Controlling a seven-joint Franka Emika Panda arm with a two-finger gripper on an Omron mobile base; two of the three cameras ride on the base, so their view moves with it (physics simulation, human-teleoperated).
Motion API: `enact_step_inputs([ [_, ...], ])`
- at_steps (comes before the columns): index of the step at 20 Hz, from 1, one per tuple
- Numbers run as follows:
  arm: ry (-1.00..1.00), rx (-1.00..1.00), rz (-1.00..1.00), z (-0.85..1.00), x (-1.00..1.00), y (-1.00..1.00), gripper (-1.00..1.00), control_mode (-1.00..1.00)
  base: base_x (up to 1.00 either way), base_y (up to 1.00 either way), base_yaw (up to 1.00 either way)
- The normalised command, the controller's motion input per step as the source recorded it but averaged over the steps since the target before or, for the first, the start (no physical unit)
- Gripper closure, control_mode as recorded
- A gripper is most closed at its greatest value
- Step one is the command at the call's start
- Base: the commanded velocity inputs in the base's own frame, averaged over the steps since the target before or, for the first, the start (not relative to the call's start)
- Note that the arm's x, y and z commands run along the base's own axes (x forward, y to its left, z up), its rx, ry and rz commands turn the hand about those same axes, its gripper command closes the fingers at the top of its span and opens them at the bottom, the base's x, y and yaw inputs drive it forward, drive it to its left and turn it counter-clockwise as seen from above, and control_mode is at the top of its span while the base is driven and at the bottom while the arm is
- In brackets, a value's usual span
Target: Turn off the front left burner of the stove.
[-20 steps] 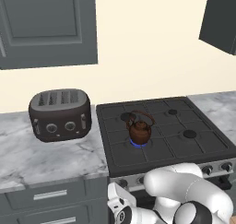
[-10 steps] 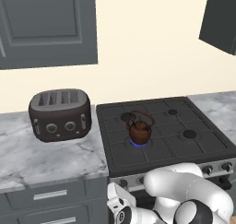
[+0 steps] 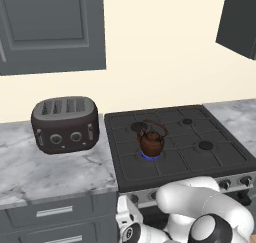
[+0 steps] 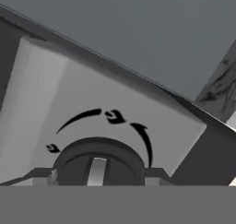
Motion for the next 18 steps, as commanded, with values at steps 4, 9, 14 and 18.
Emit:
enact_step_inputs([
  [4,-0.09,0.32,-0.13,0.05,-0.34,0.00,1.00,-1.00,0.00,0.00,0.00],
  [9,-0.09,0.32,-0.13,0.14,-0.05,0.02,1.00,-1.00,0.00,0.00,0.00],
  [14,-0.09,0.34,-0.15,0.21,-0.08,0.00,1.00,-1.00,0.00,0.00,0.00],
  [18,-0.13,0.35,-0.21,0.06,-0.24,0.01,1.00,-1.00,0.00,0.00,0.00],
])
